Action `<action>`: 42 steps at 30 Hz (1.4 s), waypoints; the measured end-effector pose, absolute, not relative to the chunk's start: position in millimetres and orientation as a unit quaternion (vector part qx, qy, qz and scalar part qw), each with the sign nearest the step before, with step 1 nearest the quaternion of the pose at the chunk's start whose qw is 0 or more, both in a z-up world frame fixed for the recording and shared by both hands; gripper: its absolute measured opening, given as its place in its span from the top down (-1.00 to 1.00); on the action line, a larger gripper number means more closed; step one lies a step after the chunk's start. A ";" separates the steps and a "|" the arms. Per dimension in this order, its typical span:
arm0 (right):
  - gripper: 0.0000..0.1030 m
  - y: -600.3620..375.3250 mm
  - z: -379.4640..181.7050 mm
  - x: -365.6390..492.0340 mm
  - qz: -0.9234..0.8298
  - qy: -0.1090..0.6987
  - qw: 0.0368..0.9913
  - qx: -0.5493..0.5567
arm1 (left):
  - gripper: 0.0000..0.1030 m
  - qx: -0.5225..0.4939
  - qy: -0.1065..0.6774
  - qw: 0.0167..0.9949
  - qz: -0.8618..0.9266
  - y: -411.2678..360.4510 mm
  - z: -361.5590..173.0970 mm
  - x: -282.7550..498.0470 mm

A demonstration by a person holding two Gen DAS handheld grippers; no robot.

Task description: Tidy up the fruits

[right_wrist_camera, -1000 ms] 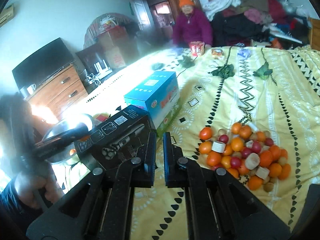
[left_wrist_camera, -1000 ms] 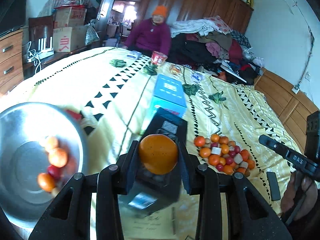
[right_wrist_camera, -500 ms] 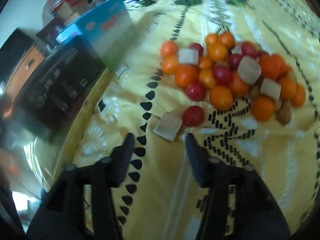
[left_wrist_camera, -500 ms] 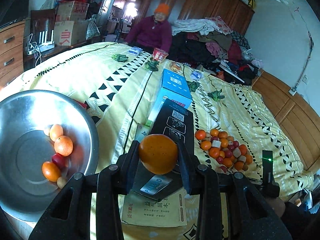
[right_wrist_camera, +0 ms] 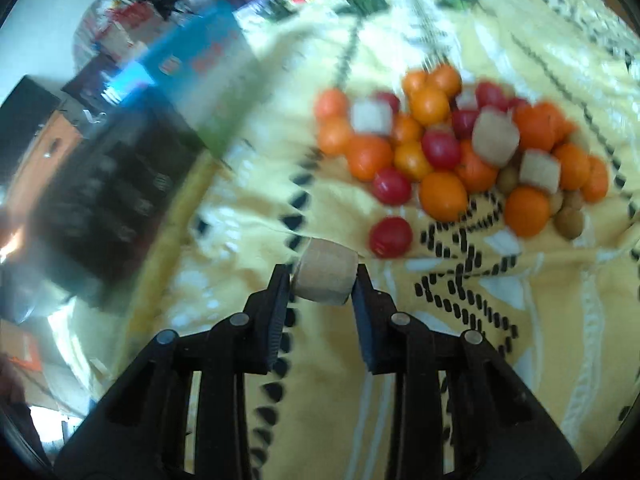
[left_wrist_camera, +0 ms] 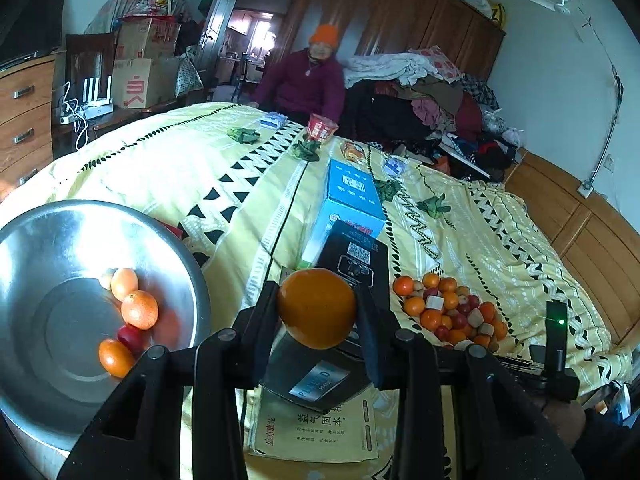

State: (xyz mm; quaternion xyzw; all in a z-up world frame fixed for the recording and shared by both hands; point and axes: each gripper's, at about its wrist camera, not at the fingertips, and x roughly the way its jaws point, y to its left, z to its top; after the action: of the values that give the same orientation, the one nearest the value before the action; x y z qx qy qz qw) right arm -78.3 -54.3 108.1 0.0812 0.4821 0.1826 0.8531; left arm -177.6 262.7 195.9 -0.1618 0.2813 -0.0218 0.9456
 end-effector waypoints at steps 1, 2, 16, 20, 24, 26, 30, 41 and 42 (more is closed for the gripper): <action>0.38 -48.7 122.4 -80.9 0.194 0.469 0.858 0.078 | 0.25 -0.163 0.275 0.947 -0.015 268.4 200.1 -179.4; 0.38 -41.9 134.5 -82.1 0.205 0.458 0.862 0.072 | 0.25 -0.165 0.269 0.949 -0.006 275.6 204.4 -181.8; 0.38 203.8 258.9 -120.5 0.469 0.349 0.809 -0.055 | 0.25 -0.209 0.263 0.933 0.126 402.1 207.9 -212.8; 0.38 257.6 240.5 -131.0 0.492 0.378 0.780 -0.086 | 0.26 -0.227 0.286 0.920 0.141 420.0 183.4 -215.2; 0.38 274.1 215.9 -125.3 0.490 0.419 0.759 -0.093 | 0.26 -0.235 0.306 0.911 0.147 431.1 164.9 -216.7; 0.38 276.6 208.2 -123.2 0.487 0.432 0.753 -0.088 | 0.26 -0.235 0.315 0.908 0.145 432.8 158.7 -215.1; 0.37 285.7 205.0 -123.0 0.486 0.446 0.747 -0.089 | 0.25 -0.233 0.332 0.904 0.137 430.8 152.0 -208.5; 0.07 282.6 208.2 -123.8 0.471 0.452 0.754 -0.073 | -0.29 -0.250 0.321 0.900 0.156 436.8 155.7 -212.6; -0.01 280.5 210.6 -125.3 0.469 0.448 0.758 -0.071 | -0.30 -0.250 0.318 0.900 0.160 437.2 157.6 -214.5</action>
State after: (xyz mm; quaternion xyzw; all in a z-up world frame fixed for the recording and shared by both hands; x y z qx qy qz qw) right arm -125.3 280.5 210.6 -0.0709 0.4475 0.4690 0.7581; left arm -214.5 437.2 157.6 -0.2499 0.3183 0.1601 0.9003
